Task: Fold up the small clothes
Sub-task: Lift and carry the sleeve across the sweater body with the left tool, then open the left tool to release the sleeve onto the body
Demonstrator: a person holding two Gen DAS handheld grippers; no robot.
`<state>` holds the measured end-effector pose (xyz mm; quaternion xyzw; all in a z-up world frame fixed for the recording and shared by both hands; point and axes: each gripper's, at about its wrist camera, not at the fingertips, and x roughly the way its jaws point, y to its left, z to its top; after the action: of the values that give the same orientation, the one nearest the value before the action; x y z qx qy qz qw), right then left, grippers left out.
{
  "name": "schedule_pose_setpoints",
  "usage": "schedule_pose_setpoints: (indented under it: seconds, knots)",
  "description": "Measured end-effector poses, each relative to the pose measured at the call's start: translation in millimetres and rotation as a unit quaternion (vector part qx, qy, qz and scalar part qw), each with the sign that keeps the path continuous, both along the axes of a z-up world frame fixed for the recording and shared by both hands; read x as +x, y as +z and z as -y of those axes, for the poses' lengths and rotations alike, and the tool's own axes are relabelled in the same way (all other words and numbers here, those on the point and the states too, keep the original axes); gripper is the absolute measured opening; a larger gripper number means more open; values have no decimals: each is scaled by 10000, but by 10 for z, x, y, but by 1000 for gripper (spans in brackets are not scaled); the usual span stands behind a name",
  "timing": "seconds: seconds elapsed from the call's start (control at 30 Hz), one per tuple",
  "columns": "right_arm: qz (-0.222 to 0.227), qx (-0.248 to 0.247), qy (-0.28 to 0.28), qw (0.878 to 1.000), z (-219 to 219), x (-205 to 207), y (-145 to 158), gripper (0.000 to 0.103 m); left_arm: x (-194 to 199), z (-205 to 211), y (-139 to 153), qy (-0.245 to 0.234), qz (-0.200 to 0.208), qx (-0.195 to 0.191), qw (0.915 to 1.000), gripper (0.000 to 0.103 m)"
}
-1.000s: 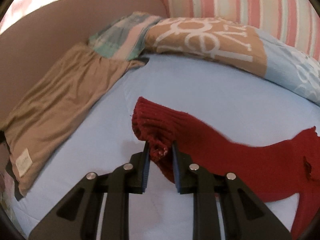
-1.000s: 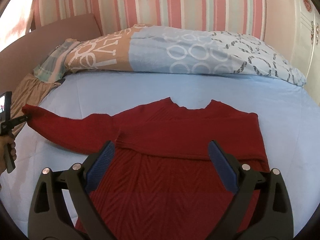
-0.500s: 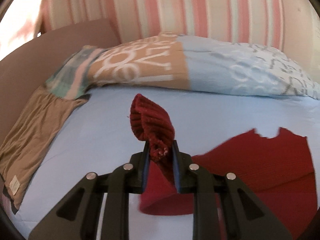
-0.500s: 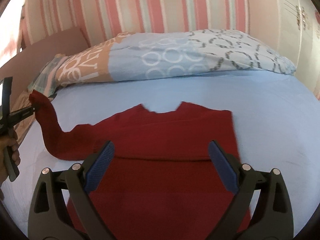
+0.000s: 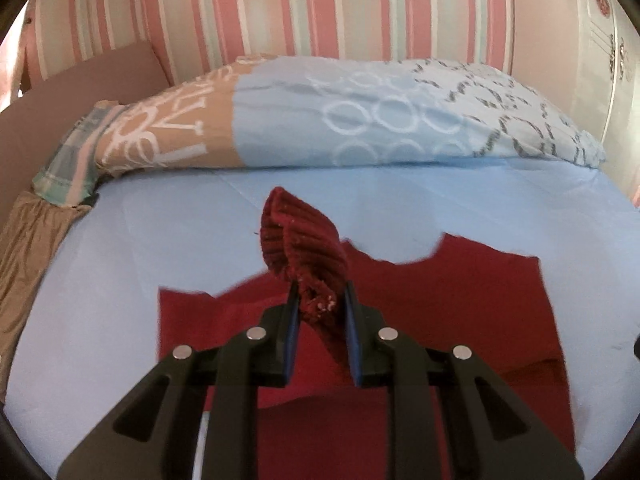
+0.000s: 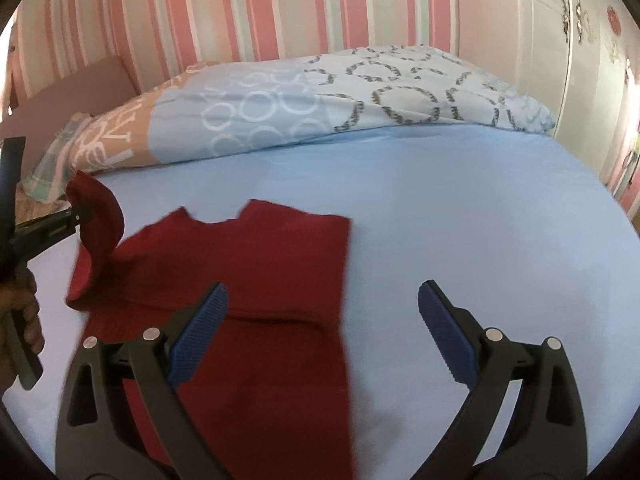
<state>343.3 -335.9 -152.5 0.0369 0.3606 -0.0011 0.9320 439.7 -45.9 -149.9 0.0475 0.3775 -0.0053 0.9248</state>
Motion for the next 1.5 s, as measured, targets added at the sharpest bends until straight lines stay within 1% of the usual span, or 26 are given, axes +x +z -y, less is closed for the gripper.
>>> schedule_pose_setpoints:
  seconds: [0.17,0.27,0.53,0.63,0.67,0.73,0.8,0.83,0.9,0.97,1.0,1.03,1.1,1.2,1.3,1.4,1.5]
  knots:
    - [8,-148,-76,9999,347,184,-65,96,-31,497,-189,-155,-225,-28,9996,20]
    - [-31,-165,-73,9998,495,286,-95,96,-20,793,-287,-241,-273,64,9993,21]
    - [-44,-54,-118,9999,776,356,-173,96,210,1430,-626,-284,-467,228,9982,20]
    - [-80,-30,-127,9999,844,364,-239,96,248,1592,-743,-292,-515,157,9981,20]
    - [-89,-26,-125,9999,858,365,-256,96,262,1657,-798,-328,-533,172,9979,20]
    - [-117,-38,-130,9998,888,363,-300,96,270,1717,-875,-394,-540,79,9977,21]
    - [-131,-9,-145,9998,919,350,-332,96,295,1794,-986,-485,-625,99,9968,22]
    - [-153,-17,-150,9998,933,347,-352,96,313,1816,-1059,-583,-678,-26,9960,25]
    - [-182,-16,-146,9997,951,345,-381,96,327,1874,-1140,-766,-742,-140,9942,25]
    - [-208,-21,-127,9997,957,342,-403,96,302,1916,-1137,-959,-707,-339,9923,43]
    - [-223,3,-94,9997,960,339,-411,96,284,1935,-1112,-1085,-700,-488,9904,61]
    - [-231,16,-89,9997,959,342,-412,96,254,1939,-1059,-1162,-604,-575,9897,63]
    - [-199,17,-105,9997,948,346,-399,96,222,1893,-965,-1211,-517,-708,9888,63]
    - [-190,30,-146,9997,913,362,-406,96,223,1763,-898,-1020,-581,-671,9908,63]
    - [-205,69,-212,9995,817,408,-385,96,217,1438,-850,-679,-613,-734,9931,63]
    - [-191,95,-147,9997,629,486,-355,96,193,990,-823,-372,-574,-729,9950,63]
    - [-223,46,55,9997,350,633,-353,96,162,560,-800,-132,-437,-586,9972,63]
